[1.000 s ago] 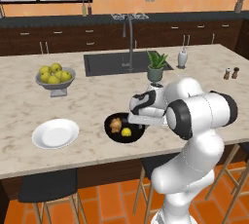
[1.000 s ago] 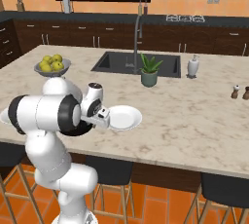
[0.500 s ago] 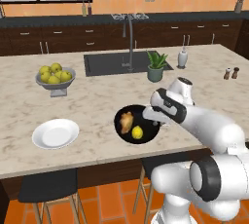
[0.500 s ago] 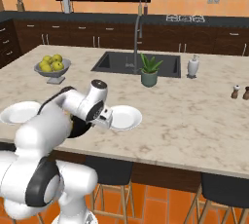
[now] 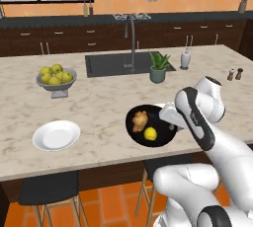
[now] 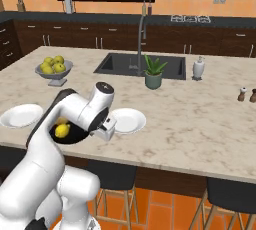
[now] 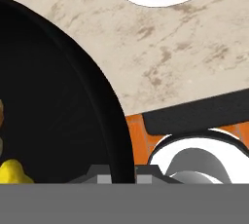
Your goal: Pick the chicken drumstick and lemon from their plates and place them in the bowl. Then put the bowl in the fridge.
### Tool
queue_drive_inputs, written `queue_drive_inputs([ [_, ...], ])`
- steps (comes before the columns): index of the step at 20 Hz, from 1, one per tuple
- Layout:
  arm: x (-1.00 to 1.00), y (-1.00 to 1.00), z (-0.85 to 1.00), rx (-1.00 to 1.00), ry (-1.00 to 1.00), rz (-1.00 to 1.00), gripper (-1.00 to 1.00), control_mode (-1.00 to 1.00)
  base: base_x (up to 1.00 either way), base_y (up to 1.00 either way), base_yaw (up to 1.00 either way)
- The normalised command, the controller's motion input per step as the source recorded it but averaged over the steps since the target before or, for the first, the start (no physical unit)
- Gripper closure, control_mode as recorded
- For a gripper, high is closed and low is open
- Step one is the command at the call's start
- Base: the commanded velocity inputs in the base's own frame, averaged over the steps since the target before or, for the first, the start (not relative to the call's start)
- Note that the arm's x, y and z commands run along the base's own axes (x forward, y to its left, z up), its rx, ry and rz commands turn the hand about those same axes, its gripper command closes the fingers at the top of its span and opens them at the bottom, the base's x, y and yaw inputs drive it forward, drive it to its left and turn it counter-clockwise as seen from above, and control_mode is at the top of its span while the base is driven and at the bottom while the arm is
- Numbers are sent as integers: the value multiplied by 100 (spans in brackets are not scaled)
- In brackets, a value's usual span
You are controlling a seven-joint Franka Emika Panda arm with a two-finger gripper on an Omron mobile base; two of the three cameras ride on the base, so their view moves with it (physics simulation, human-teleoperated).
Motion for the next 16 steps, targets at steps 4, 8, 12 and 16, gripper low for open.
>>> queue_drive_inputs([
  [4, 0, 0, 0, 0, 1, 0, 100, -100, 0, 0, 0],
  [8, -25, 0, 0, 0, -2, 0, 100, 100, -52, -31, -35],
  [12, 0, 0, 0, 0, 0, 0, 100, 100, 1, -5, -84],
  [16, 0, 0, 0, 0, 0, 0, 100, 100, 0, 0, -89],
])
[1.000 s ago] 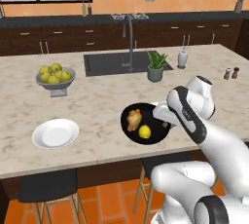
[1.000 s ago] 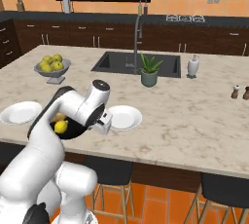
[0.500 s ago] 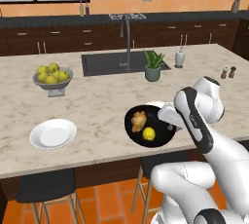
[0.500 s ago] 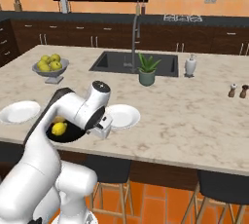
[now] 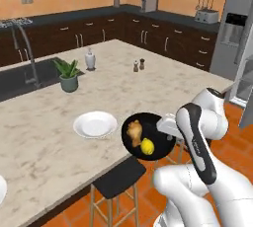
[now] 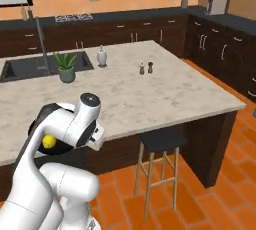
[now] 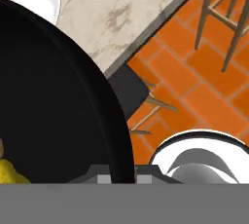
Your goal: Pick the chicken drumstick and lemon from their plates and place them in the bowl. Then put the bowl in the fridge.
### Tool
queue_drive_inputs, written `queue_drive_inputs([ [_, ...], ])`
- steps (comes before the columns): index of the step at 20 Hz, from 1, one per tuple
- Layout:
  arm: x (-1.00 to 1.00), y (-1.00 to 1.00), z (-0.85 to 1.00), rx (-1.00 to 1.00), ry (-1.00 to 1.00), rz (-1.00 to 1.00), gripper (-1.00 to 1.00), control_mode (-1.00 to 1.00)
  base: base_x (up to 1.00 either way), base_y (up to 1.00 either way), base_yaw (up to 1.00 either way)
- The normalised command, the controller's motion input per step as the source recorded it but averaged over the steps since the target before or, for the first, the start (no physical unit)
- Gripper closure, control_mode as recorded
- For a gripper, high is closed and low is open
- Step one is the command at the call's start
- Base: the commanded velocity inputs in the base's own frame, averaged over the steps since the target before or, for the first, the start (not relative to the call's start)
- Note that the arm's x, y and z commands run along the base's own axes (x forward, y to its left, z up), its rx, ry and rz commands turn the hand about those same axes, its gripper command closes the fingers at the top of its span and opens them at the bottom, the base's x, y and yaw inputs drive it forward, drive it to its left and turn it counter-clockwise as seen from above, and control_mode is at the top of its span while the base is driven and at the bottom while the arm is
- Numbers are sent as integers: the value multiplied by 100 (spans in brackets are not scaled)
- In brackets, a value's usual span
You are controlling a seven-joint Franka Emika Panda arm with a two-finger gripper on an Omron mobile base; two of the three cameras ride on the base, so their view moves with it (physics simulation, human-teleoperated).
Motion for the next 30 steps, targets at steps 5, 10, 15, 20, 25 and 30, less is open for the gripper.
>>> queue_drive_inputs([
  [5, 0, 0, 0, 0, 0, 0, 100, 100, 0, 0, -90],
  [10, 0, 0, 0, 0, 0, 0, 100, 100, 18, -24, -77],
  [15, 0, 0, 0, 0, 0, 0, 100, 100, 73, -100, -25],
  [20, 0, 0, 0, 0, 0, 0, 100, 100, 95, -100, 4],
  [25, 0, 0, 0, 0, 0, 0, 100, 100, 100, -94, 28],
  [30, 0, 0, 0, 0, 0, 0, 100, 100, 100, -74, 47],
])
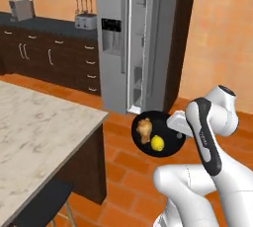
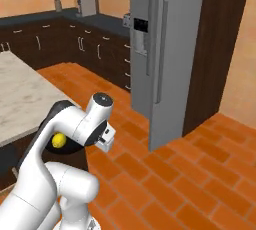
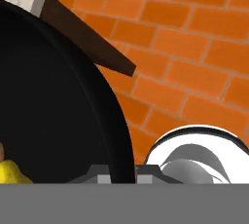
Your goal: Pick the chicken drumstick and lemon from their plates and place them in the bowl. Then put the bowl in the fridge.
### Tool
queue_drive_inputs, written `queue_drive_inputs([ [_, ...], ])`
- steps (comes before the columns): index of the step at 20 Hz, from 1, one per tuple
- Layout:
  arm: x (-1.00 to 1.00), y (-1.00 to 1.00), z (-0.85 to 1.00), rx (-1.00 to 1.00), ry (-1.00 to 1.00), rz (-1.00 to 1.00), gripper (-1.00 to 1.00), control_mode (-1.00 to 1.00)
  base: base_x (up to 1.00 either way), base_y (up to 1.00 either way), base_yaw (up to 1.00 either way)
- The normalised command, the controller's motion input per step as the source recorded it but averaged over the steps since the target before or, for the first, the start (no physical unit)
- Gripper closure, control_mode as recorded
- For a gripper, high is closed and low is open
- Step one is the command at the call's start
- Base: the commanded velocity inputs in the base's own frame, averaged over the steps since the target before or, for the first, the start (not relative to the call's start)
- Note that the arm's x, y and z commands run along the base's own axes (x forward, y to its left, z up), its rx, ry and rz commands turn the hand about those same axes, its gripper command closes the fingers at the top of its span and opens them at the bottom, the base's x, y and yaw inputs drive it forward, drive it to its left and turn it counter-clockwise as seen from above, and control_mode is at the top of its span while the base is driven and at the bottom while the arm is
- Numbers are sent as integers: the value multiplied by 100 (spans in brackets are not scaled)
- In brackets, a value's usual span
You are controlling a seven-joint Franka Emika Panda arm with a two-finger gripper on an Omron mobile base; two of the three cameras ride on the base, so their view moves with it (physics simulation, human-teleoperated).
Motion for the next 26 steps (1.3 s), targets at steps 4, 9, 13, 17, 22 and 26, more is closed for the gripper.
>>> queue_drive_inputs([
  [4, 0, 0, 0, 0, 0, 0, 100, 100, 92, -77, 50],
  [9, 0, 0, 0, 0, 0, 0, 100, 100, 70, -87, 52],
  [13, 0, 0, 0, 0, 0, 0, 100, 100, 56, -86, 52],
  [17, 0, 0, 0, 0, 0, 0, 100, 100, 52, -81, 54],
  [22, 0, 0, 0, 0, 0, 0, 100, 100, 78, -28, 44],
  [26, 0, 0, 0, 0, 0, 0, 100, 100, 97, -13, 25],
])
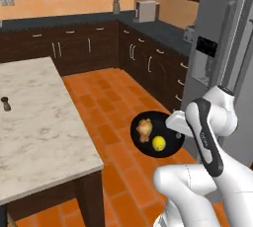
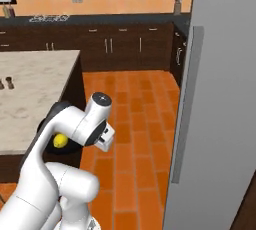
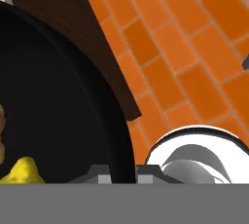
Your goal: Pick the chicken drumstick and lemon from their plates and place them in the bowl. Then put the bowl in the fridge.
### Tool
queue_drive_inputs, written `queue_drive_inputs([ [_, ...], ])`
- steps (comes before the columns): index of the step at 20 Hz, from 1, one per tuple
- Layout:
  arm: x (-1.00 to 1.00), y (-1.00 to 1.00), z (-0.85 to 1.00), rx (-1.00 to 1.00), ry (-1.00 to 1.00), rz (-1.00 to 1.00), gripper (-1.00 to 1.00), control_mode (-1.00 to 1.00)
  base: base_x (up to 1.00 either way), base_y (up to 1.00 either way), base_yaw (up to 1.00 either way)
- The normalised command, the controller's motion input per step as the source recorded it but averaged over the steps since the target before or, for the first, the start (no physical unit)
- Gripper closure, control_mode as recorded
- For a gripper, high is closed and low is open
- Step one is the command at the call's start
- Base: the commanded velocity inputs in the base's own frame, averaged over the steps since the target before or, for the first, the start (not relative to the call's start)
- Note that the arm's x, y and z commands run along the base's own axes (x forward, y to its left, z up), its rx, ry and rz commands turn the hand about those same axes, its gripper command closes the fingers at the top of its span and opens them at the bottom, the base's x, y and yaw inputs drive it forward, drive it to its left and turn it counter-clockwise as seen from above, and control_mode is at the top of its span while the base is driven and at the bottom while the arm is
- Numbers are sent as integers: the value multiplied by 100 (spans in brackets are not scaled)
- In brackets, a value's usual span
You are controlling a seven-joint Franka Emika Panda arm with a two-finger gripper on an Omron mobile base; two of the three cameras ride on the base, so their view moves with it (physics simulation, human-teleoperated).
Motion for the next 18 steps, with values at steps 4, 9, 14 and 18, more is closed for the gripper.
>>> queue_drive_inputs([
  [4, 0, 0, 0, 0, 0, 0, 100, 100, 100, -15, 13],
  [9, 0, 0, 0, 0, 0, 0, 100, 100, 100, 0, 7],
  [14, 0, 0, 0, 0, 0, 0, 100, 100, 100, 0, 1],
  [18, 0, 0, 0, 0, 0, 0, 100, 100, 100, 0, 0],
])
